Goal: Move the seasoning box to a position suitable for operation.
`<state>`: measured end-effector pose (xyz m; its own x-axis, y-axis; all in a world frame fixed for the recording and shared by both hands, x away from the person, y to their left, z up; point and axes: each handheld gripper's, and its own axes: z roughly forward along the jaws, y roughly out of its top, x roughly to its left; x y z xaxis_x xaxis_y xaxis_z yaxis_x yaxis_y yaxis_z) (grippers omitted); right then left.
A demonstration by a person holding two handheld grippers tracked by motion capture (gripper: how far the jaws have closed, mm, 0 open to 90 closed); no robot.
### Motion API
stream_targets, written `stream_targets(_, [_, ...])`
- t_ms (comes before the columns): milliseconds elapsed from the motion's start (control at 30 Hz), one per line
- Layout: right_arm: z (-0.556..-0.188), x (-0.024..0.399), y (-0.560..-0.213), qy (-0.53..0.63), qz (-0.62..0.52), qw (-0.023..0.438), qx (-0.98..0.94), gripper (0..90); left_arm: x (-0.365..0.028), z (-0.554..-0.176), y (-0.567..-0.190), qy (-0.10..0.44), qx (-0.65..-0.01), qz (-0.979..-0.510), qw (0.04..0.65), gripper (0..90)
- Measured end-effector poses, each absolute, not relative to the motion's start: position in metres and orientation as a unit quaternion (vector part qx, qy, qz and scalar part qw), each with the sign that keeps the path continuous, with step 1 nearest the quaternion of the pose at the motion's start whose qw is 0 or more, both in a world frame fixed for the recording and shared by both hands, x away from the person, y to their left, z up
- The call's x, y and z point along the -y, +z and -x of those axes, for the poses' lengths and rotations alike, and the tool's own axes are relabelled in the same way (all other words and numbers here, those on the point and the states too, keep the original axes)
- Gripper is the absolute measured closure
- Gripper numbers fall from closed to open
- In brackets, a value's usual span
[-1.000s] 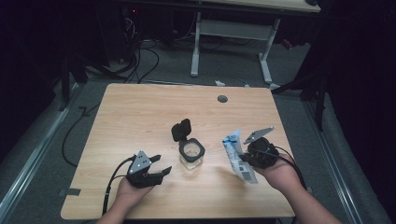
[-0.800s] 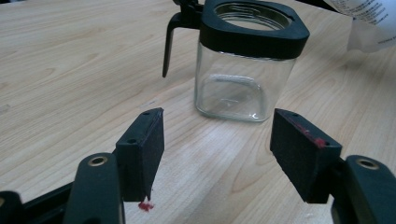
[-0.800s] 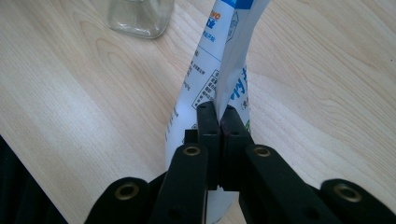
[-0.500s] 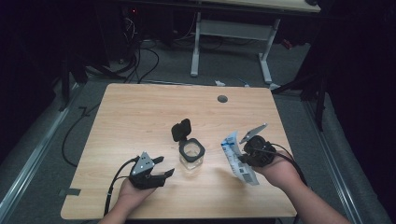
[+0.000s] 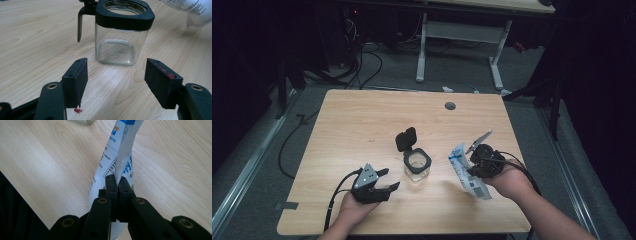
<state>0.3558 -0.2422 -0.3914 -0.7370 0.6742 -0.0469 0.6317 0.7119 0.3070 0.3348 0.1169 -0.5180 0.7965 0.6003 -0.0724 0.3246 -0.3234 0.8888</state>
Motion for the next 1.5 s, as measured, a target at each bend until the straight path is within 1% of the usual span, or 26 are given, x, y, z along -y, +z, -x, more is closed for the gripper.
stream_targets(367, [-0.357,0.234,-0.387,0.122,-0.341,0.074,-0.929,89.7,-0.115,-0.332,-0.517,0.139,-0.284,-0.800,0.510,35.4])
stream_targets(700, [-0.358,0.228,-0.375,0.125,-0.338,0.070,-0.930,89.7,-0.113,-0.331,-0.518,0.139,-0.278,-0.802,0.510,35.2])
stream_targets(1000, [-0.361,0.213,-0.364,0.120,-0.321,0.067,-0.937,89.7,-0.110,-0.329,-0.517,0.139,-0.275,-0.803,0.510,35.9])
stream_targets(1233, [-0.364,0.198,-0.363,0.121,-0.309,0.063,-0.941,89.7,-0.109,-0.328,-0.517,0.142,-0.272,-0.803,0.510,36.0])
stream_targets(1500, [-0.366,0.184,-0.360,0.120,-0.299,0.057,-0.945,89.7,-0.099,-0.324,-0.519,0.132,-0.261,-0.808,0.512,35.1])
